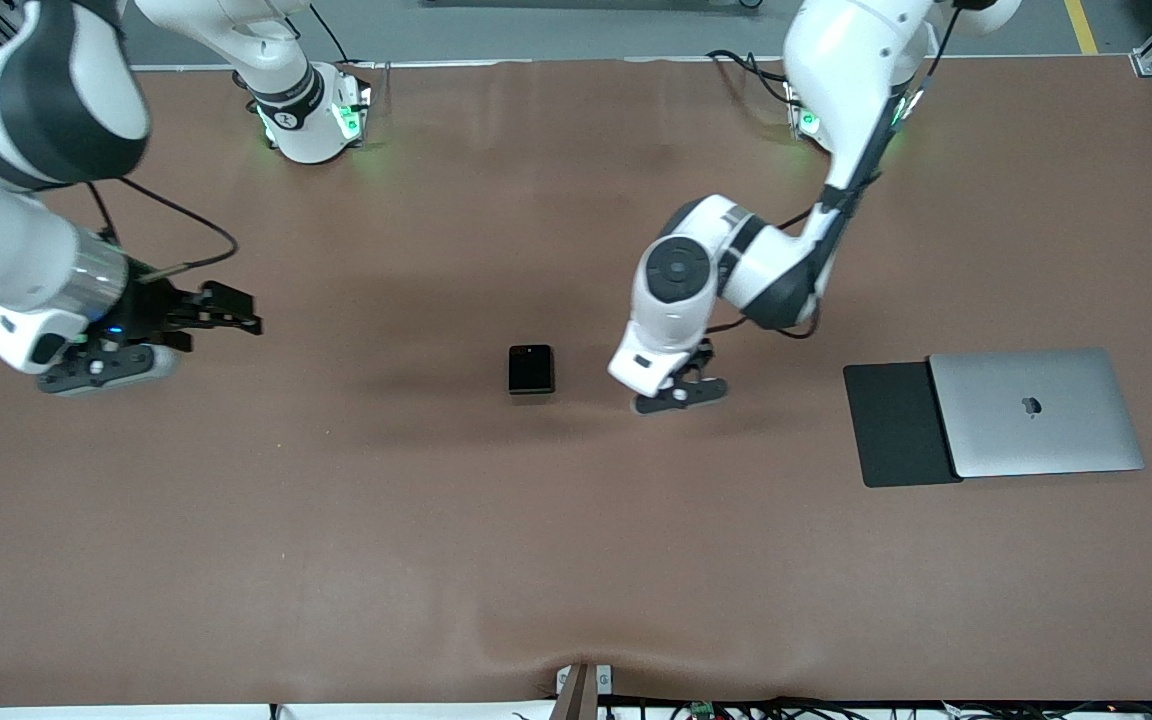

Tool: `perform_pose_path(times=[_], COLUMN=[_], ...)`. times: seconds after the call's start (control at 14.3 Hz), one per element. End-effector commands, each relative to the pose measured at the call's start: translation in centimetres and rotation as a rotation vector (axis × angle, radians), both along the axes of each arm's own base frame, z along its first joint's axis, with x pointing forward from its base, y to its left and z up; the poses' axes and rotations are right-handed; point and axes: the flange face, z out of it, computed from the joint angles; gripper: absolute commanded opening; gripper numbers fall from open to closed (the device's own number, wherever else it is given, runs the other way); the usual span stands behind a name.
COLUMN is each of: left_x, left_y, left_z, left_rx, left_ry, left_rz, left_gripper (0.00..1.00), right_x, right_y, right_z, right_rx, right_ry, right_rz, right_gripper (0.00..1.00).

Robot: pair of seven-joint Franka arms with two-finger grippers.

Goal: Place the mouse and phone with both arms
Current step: 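Carry the mouse to the pad while the right gripper reaches the phone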

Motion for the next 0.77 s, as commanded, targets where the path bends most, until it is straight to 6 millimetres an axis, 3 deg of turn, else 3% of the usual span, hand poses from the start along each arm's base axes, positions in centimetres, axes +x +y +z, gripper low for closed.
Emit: perform_pose_path(times=[0.0,0.42,0.7], left_x=[0.4,5.2,7.5], left_y=[5.1,17.2,25.4], left_z=[2.3,4.0,2.9], left_rx=[0.012,0.013,0.017], left_ry=[-0.008,0.002,0.031], left_rz=[-0.032,-0.095,-0.149], left_gripper=[0.0,0.0,0.0], right_x=[-0.5,-1.2,-2.7], right_y=[3.6,15.2,23.6], right_z=[-2.0,-9.8,-15.2], right_rx=[0.006,-0.035,-0.046], right_ry=[0.028,0.054,0.004], right_rz=[-0.005,0.021,-0.06], right_gripper=[1.0,1.0,1.0])
